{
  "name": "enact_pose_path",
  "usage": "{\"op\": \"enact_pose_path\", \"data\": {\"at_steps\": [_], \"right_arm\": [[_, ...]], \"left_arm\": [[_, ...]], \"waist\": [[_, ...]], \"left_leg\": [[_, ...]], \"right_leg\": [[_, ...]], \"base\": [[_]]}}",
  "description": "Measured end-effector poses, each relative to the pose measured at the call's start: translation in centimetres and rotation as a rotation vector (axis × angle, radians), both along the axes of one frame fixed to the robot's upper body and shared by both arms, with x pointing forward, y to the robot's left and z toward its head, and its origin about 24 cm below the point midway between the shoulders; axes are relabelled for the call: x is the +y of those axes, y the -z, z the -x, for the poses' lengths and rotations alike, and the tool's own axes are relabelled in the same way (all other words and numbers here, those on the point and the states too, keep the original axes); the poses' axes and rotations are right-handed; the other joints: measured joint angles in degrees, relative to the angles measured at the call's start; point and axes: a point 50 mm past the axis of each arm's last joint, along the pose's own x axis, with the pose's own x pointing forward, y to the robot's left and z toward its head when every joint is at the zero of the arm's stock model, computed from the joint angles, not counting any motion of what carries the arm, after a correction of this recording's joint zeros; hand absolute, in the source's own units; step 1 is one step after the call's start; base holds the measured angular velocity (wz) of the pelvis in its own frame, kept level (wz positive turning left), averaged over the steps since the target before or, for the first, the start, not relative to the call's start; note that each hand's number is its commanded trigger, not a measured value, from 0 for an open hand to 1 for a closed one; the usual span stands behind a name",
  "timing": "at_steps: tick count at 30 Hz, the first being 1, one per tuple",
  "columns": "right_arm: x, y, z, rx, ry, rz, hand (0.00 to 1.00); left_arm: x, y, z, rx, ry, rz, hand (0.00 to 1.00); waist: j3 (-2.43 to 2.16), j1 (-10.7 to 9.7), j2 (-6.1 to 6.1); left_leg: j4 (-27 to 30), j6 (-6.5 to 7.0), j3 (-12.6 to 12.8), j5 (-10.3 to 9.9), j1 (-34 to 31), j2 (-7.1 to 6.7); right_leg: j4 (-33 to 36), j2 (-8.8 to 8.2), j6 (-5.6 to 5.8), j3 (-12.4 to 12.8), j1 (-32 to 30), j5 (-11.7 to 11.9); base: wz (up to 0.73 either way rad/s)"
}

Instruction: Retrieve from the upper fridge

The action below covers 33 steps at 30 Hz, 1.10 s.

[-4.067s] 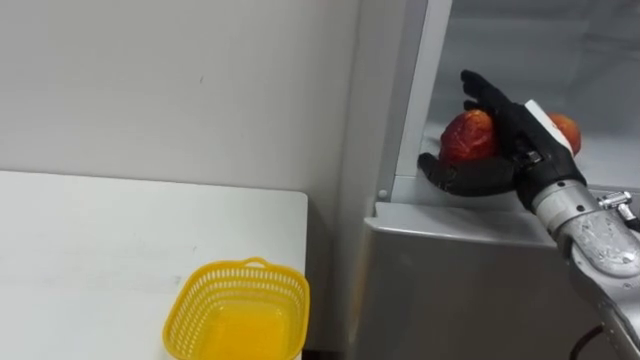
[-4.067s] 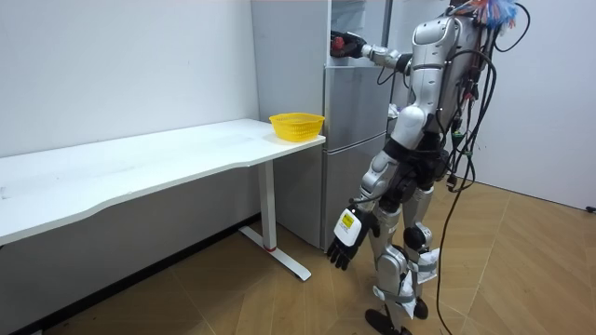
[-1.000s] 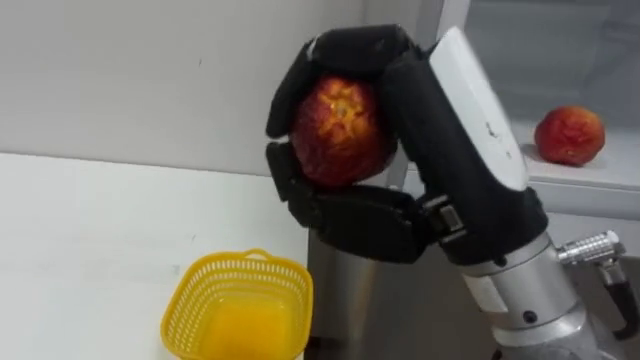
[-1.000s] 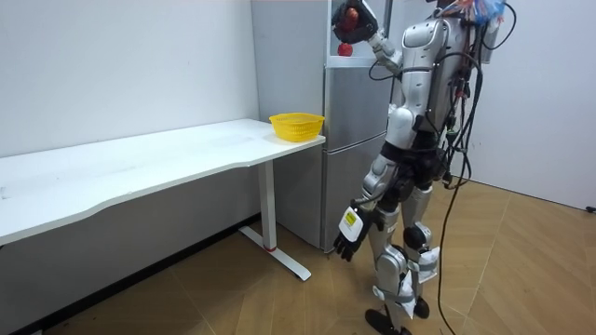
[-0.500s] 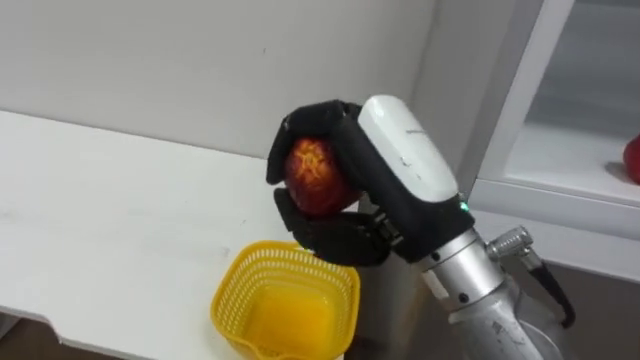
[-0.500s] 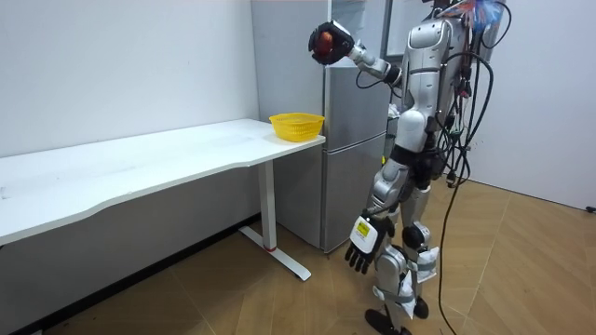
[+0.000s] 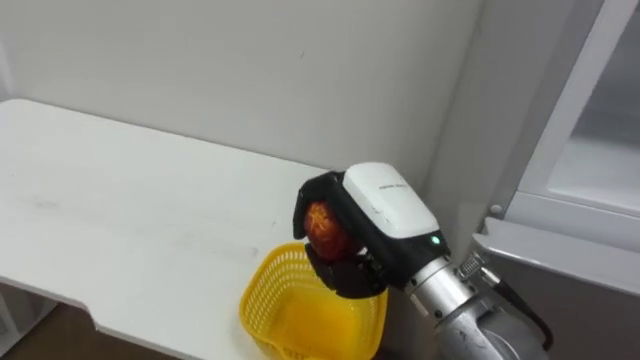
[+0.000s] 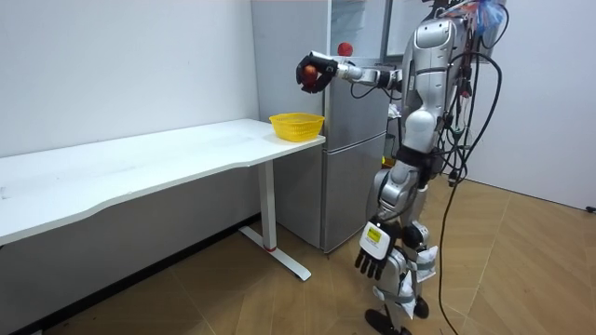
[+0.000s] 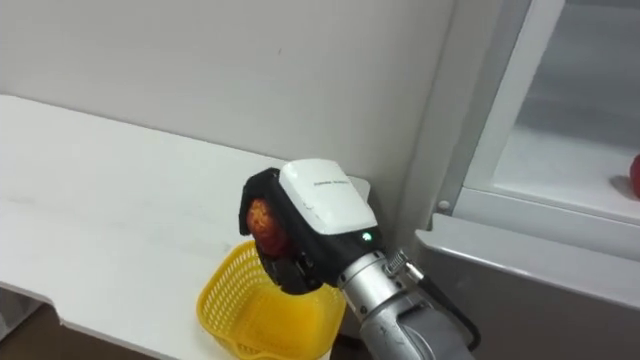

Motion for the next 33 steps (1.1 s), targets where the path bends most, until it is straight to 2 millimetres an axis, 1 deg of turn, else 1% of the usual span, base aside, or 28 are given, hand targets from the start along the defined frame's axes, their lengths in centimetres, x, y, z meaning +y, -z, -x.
{"op": "enact_pose_path", "data": {"at_steps": [2, 6, 7, 10, 14, 19, 23, 25, 27, 33], "right_arm": [[-0.1, 0.4, -0.1, 0.006, 0.011, 0.028, 1.00], [0.0, 0.6, -0.2, -0.005, 0.024, 0.068, 1.00], [-0.1, 0.7, -0.3, -0.002, 0.029, 0.073, 1.00], [-0.4, 1.3, -0.6, 0.026, 0.051, 0.089, 1.00], [-0.7, 2.1, -1.0, 0.066, 0.069, 0.103, 1.00], [-0.7, 2.2, -1.0, 0.074, 0.069, 0.111, 1.00], [-0.7, 2.5, -1.1, 0.087, 0.073, 0.119, 1.00], [-0.7, 2.6, -1.1, 0.088, 0.073, 0.120, 1.00], [-0.7, 2.6, -1.1, 0.089, 0.073, 0.119, 1.00], [-0.4, 2.7, -1.0, 0.101, 0.061, 0.120, 1.00]], "left_arm": [[0.0, 0.0, 0.0, 0.007, 0.001, 0.009, 0.00], [0.0, 0.0, 0.1, 0.012, 0.002, 0.009, 0.00], [0.0, 0.0, 0.0, 0.017, 0.017, 0.007, 0.00], [0.0, 0.0, 0.0, 0.024, 0.022, 0.016, 0.00], [0.0, 0.0, -0.3, 0.023, 0.042, 0.013, 0.00], [0.1, -0.1, -0.4, 0.027, 0.069, 0.003, 0.00], [0.1, -0.2, -0.8, 0.011, 0.083, -0.002, 0.00], [0.0, -0.3, -1.2, -0.005, 0.088, -0.003, 0.00], [0.0, -0.4, -1.6, -0.020, 0.093, -0.004, 0.00], [0.0, -0.4, -2.0, -0.031, 0.099, -0.010, 0.00]], "waist": [[-0.06, 0.0, -0.12], [-0.01, 0.2, -0.56], [0.10, 0.3, -0.76], [0.19, 1.0, -1.03], [0.28, 1.5, -0.90], [0.58, 1.6, -0.45], [0.70, 1.6, -0.20], [0.66, 1.5, -0.25], [0.43, 1.4, -0.54], [0.39, 1.5, -0.51]], "left_leg": [[0.0, 0.01, -0.4, 0.0, -0.1, -0.03], [0.1, -0.01, -1.0, 0.1, -0.7, -0.17], [0.2, -0.03, -1.1, 0.1, -0.7, -0.17], [0.2, -0.04, -1.2, 0.1, -0.9, -0.15], [0.2, -0.03, -1.2, 0.1, -1.0, -0.22], [0.3, -0.01, -1.2, 0.1, -1.3, -0.34], [0.5, 0.07, -1.2, 0.1, -1.8, -0.42], [0.6, 0.08, -1.2, 0.1, -2.1, -0.44], [0.9, 0.08, -0.9, 0.1, -2.7, -0.48], [1.2, 0.09, -0.9, 0.2, -2.9, -0.55]], "right_leg": [[0.0, -0.01, 0.00, -0.4, 0.1, 0.0], [-0.8, 0.00, 0.00, -1.1, 0.1, 0.0], [-0.9, 0.01, 0.01, -1.1, 0.1, 0.0], [-0.9, 0.04, 0.01, -1.2, 0.1, 0.0], [-0.9, -0.05, 0.01, -1.2, 0.1, 0.0], [-0.9, -0.17, 0.01, -1.2, -0.3, 0.0], [-0.9, -0.22, 0.01, -1.1, -0.8, 0.0], [-0.9, -0.25, 0.01, -1.2, -1.1, 0.0], [-0.9, -0.32, 0.01, -1.2, -1.6, 0.0], [-0.9, -0.42, 0.01, -1.2, -1.6, 0.0]], "base": [[0.11], [0.09], [0.05], [0.00], [0.00], [0.00], [0.00], [0.00], [0.00], [0.00]]}}
